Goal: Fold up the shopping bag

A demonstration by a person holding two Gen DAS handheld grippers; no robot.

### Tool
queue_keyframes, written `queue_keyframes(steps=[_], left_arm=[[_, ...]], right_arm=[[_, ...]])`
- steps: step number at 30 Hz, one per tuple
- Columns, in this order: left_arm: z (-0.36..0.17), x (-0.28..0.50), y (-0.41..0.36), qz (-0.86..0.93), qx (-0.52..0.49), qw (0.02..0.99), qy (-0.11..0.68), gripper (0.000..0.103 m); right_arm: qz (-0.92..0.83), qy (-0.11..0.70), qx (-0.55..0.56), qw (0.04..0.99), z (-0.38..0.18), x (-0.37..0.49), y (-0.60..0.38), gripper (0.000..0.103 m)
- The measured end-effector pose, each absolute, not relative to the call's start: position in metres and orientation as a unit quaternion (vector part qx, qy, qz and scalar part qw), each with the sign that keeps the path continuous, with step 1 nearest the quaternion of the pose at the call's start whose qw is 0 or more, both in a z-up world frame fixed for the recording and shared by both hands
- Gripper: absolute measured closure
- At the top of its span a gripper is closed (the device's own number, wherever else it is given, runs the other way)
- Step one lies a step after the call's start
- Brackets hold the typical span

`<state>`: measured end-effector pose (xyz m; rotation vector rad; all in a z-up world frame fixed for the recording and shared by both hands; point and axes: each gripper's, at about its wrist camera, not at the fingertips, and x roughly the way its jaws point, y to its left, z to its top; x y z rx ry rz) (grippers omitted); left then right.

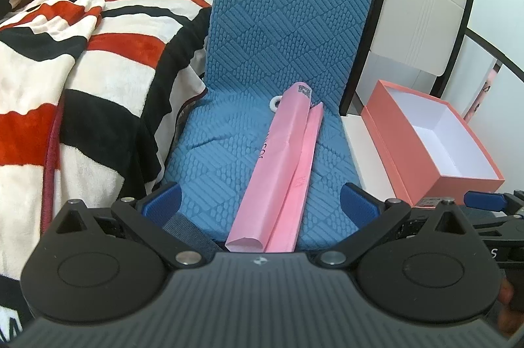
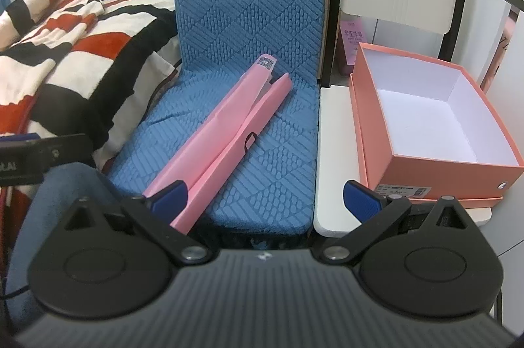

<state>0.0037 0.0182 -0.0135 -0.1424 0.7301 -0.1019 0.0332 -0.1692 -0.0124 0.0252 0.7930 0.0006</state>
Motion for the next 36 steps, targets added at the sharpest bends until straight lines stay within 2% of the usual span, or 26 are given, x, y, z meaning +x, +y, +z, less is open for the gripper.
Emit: queue_keyframes(steps=[18, 36], left_arm=[[-0.033, 0.028, 0.025, -0.042, -0.076, 0.924, 0.372, 0.000], [-0.106, 0.107, 0.015, -0.040, -0.072, 0.910, 0.405, 0.000]], right_arm=[[0.005, 0.402, 0.010, 0.915, -0.028, 0.060, -0.168, 0.000], [0.015, 0.416, 0.088, 0.905, -0.087, 0.146, -0.206, 0.003]])
